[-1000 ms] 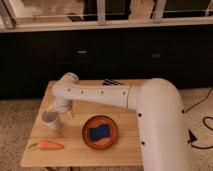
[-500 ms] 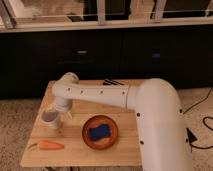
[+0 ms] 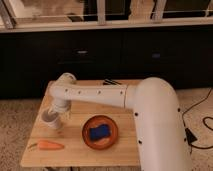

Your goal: Pick up the ceramic cup

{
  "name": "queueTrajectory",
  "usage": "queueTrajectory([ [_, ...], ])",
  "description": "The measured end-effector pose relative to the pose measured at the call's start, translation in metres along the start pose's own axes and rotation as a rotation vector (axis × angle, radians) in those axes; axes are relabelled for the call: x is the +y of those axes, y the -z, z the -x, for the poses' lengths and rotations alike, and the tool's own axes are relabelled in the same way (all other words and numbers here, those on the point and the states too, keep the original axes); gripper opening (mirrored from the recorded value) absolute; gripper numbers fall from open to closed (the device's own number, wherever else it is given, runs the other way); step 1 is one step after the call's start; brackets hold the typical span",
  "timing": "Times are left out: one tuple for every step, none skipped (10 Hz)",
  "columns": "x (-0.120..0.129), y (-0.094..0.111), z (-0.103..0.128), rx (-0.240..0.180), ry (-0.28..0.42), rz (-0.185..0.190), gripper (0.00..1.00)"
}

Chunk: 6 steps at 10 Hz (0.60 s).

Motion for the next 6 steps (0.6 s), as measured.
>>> queueTrajectory([
  [-0.0004,-0.0002,0.0005,0.002,0.003,0.004,0.36],
  [-0.0003,0.0001,0.0007,0.004,0.004,0.005,0.24],
  [-0.0002,-0.0001,0.0011,0.004,0.005,0.007,0.16],
  [-0.0002,0.0003,0.0009,0.006,0.006,0.007,0.1],
  [0.0001,0.0003,0.0009,0.006,0.006,0.007,0.1],
  [0.0005,0.0005,0.0007,0.007,0.006,0.007,0.1],
])
